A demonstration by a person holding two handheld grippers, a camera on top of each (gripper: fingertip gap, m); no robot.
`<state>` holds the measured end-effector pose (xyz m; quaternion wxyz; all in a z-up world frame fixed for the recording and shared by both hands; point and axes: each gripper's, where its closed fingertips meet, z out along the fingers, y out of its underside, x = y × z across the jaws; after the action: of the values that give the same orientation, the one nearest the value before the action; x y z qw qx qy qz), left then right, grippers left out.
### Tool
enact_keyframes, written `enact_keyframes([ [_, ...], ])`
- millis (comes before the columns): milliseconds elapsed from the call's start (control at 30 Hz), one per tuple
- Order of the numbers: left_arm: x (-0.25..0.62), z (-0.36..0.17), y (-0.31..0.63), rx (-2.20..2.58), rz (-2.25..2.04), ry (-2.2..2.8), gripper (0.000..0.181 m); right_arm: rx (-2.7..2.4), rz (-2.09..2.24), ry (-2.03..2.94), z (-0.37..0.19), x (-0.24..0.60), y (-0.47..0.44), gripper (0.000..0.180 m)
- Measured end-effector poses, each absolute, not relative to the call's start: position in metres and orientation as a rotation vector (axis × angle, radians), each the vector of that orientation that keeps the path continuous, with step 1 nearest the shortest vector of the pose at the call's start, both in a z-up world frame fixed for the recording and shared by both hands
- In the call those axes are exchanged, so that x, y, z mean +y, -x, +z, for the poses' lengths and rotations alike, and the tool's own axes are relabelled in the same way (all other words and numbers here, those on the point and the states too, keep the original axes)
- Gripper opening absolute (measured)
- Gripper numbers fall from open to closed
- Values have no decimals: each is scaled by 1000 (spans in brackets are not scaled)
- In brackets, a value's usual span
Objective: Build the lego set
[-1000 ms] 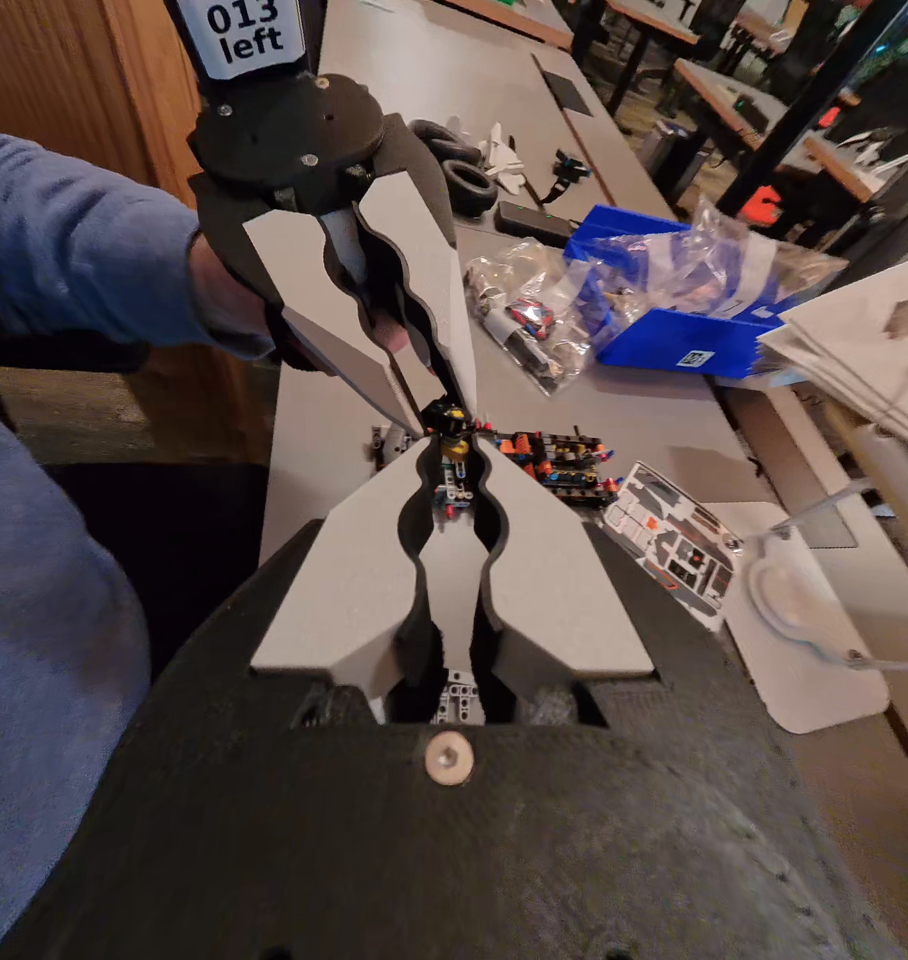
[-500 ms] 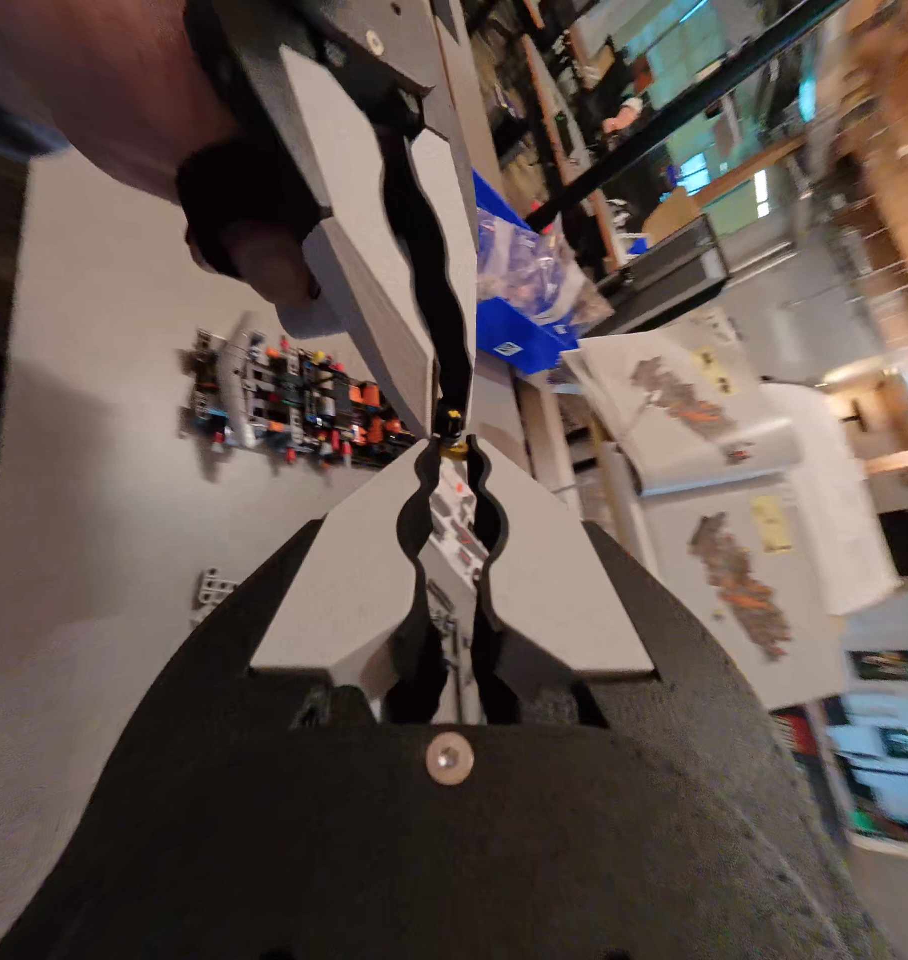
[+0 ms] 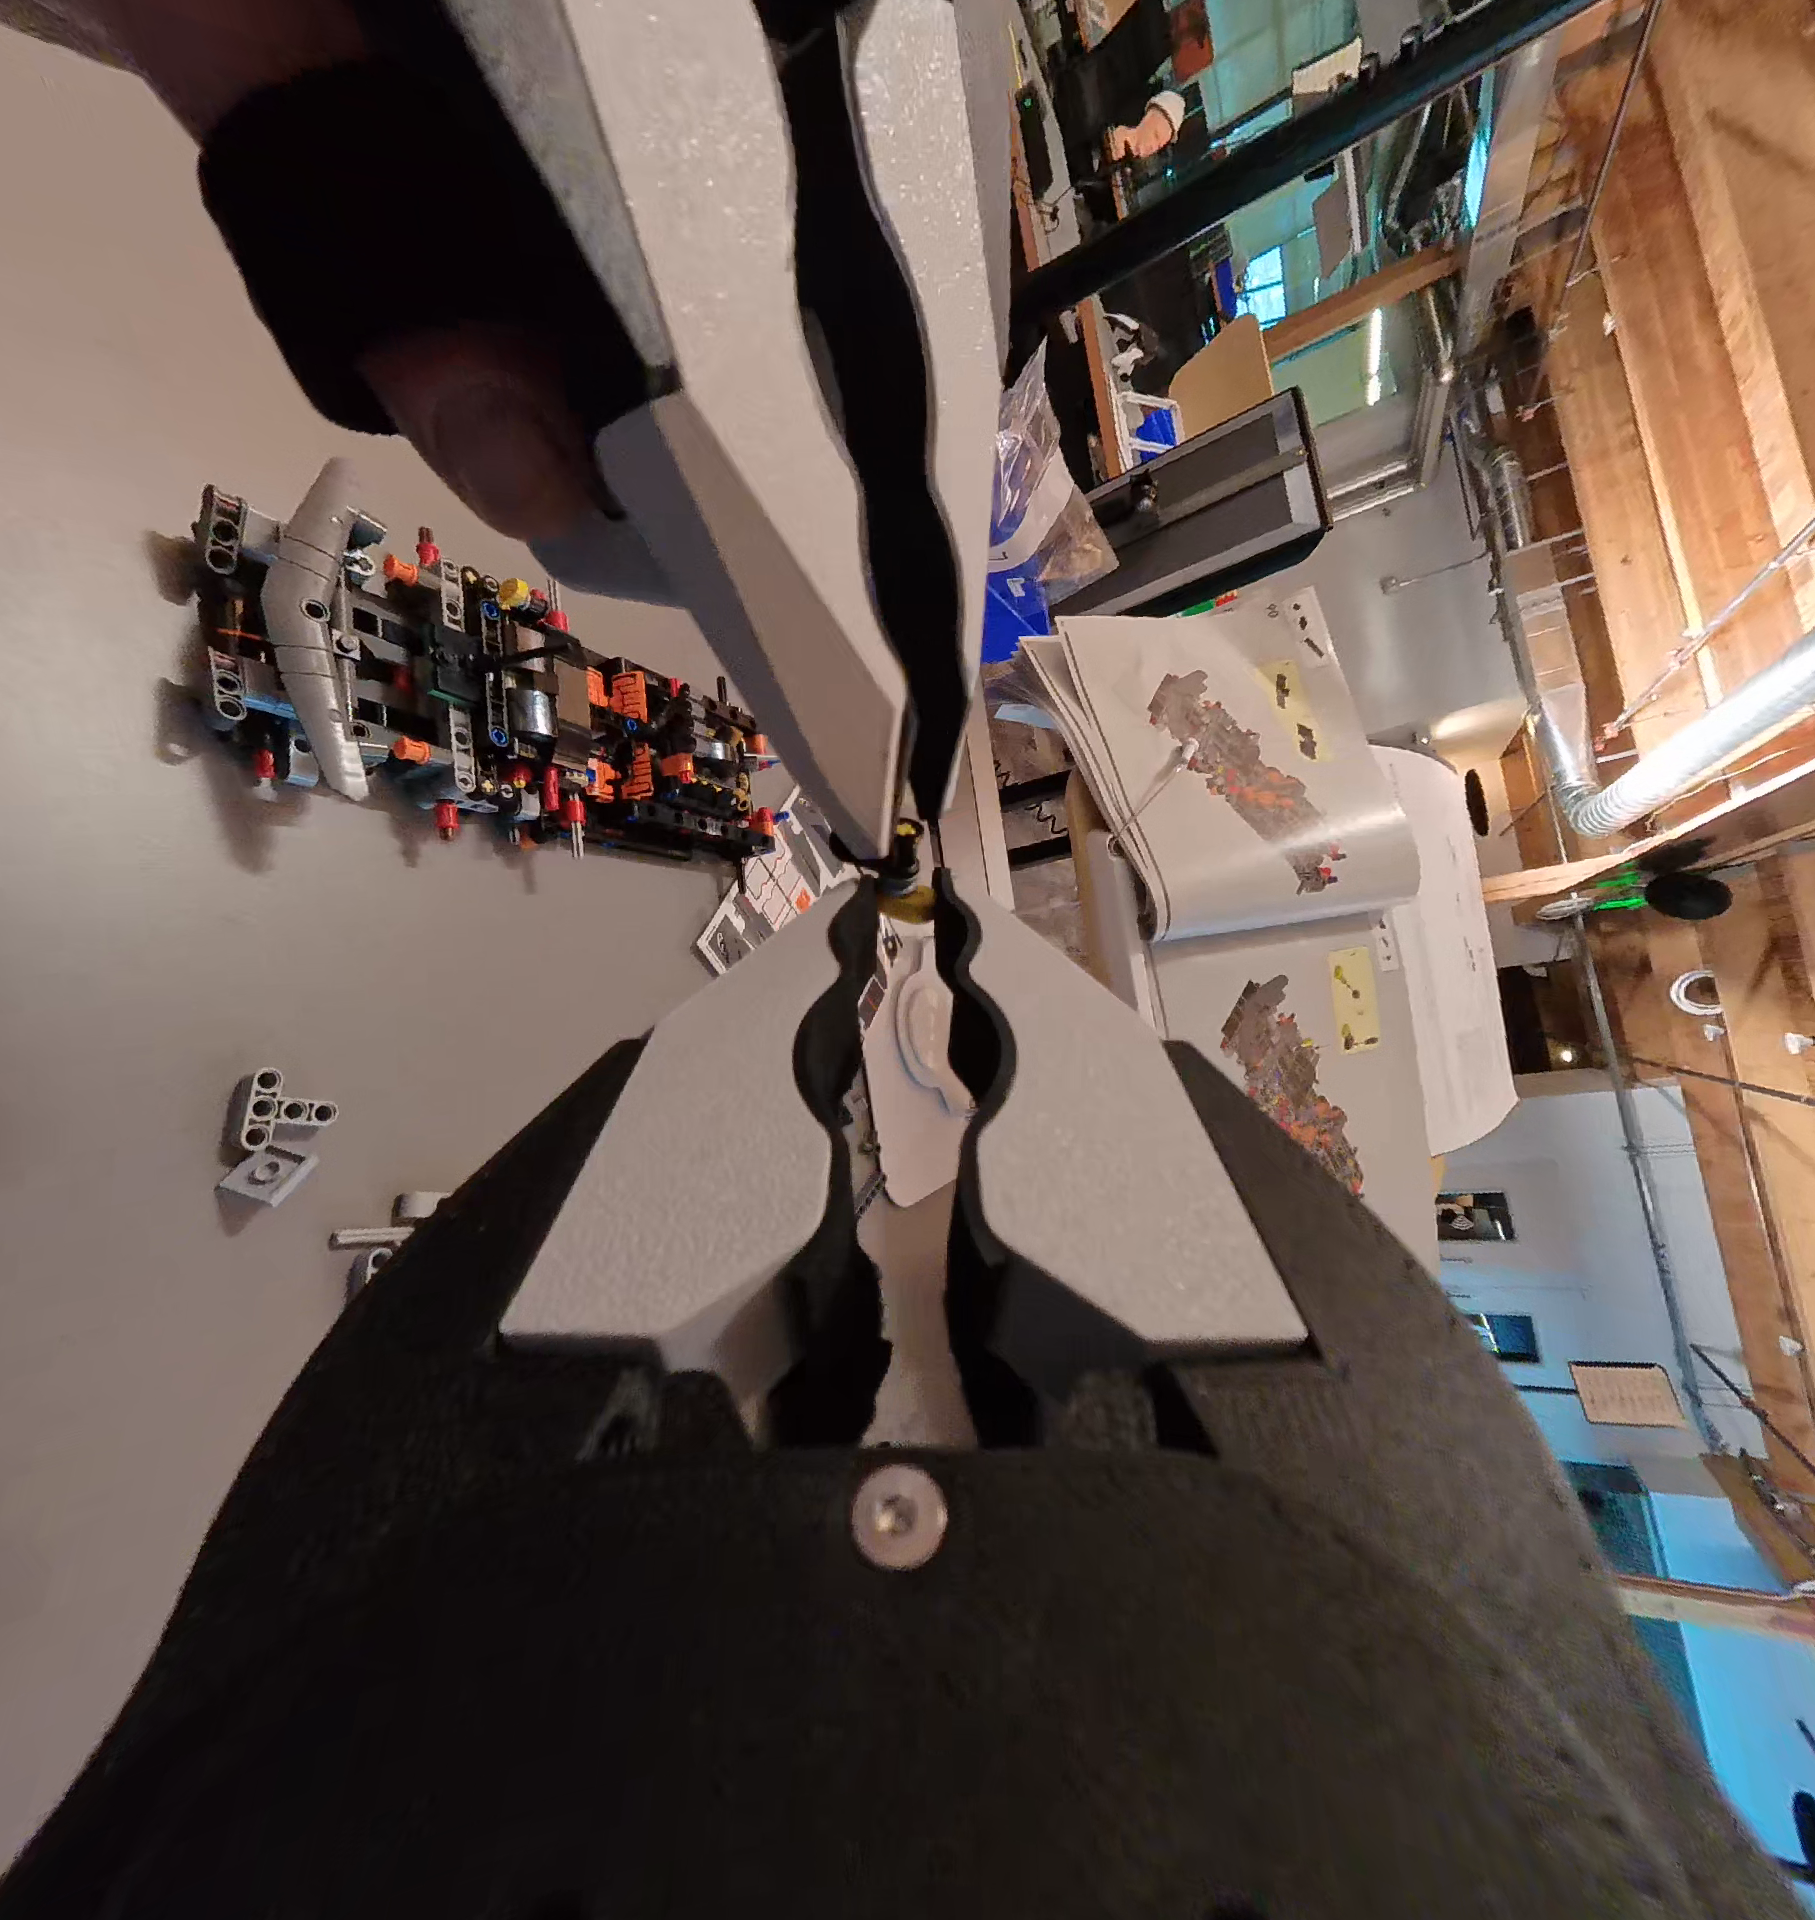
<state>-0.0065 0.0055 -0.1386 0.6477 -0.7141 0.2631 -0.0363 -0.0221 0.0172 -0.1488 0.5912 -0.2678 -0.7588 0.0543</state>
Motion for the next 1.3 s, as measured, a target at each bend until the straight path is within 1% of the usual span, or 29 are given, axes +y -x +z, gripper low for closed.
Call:
enact_keyframes([
  [300,8,-143,7,606,-66,1679,6,-1763,67,571,-148,17,22,7],
  [533,19,-135,12,542,-194,1686,6,-1742,-12,500,-138,28,28,7],
  [567,20,-132,12,539,-210,1677,9,-1735,-13,495,-135,29,29,7],
  [700,23,-122,13,544,-209,1645,9,-1697,2,479,-125,31,28,7],
  [733,24,-120,12,542,-214,1635,5,-1690,10,478,-122,31,28,7],
  [767,24,-119,12,537,-229,1631,5,-1686,21,479,-121,32,28,8],
  [833,25,-115,12,520,-270,1614,5,-1671,37,479,-118,33,28,17],
  [867,25,-114,12,517,-285,1604,5,-1670,46,477,-117,33,28,19],
  [933,25,-115,11,520,-287,1603,5,-1675,73,474,-117,32,27,8],
  [1300,31,-120,8,524,-324,1638,6,-1722,29,467,-122,37,25,7],
])
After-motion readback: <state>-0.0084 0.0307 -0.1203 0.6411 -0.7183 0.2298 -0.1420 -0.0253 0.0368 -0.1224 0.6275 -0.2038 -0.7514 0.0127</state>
